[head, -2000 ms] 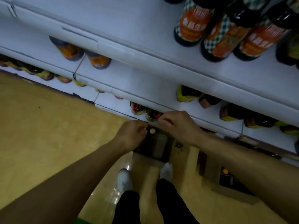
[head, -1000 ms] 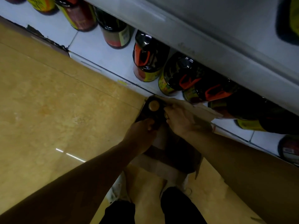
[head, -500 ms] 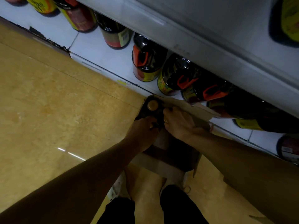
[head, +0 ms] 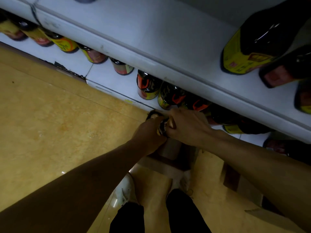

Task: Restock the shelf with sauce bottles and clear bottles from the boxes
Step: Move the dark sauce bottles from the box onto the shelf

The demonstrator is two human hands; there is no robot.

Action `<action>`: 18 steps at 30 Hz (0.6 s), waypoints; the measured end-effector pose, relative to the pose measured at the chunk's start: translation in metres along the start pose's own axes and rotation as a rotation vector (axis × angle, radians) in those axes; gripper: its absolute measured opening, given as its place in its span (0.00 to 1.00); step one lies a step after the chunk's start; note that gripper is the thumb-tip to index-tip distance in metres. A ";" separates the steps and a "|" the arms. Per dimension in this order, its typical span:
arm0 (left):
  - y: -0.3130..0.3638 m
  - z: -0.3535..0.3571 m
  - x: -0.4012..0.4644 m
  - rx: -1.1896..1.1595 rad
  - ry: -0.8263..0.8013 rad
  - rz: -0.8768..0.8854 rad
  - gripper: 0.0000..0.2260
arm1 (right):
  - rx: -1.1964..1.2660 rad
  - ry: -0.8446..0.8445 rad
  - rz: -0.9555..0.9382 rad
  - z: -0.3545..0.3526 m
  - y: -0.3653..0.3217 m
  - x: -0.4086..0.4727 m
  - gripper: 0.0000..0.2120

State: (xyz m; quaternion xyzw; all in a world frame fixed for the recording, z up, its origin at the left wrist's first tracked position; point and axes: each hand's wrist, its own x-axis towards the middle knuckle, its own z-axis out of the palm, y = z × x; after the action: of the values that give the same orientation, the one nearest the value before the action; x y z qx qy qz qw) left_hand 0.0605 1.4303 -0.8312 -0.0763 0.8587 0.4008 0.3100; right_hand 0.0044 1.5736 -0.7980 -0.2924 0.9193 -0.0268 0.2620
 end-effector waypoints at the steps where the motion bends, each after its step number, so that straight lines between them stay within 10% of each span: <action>1: 0.006 -0.007 -0.007 -0.001 0.011 0.043 0.31 | 0.016 0.045 -0.006 -0.013 -0.005 -0.006 0.20; 18: 0.142 -0.144 -0.151 -0.229 0.060 0.447 0.23 | 0.085 0.404 -0.005 -0.252 -0.081 -0.124 0.17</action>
State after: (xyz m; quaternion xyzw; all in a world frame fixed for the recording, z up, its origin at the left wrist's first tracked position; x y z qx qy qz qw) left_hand 0.0593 1.4016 -0.5808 0.0690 0.8120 0.5518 0.1773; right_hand 0.0071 1.5484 -0.5066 -0.2718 0.9505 -0.1244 0.0843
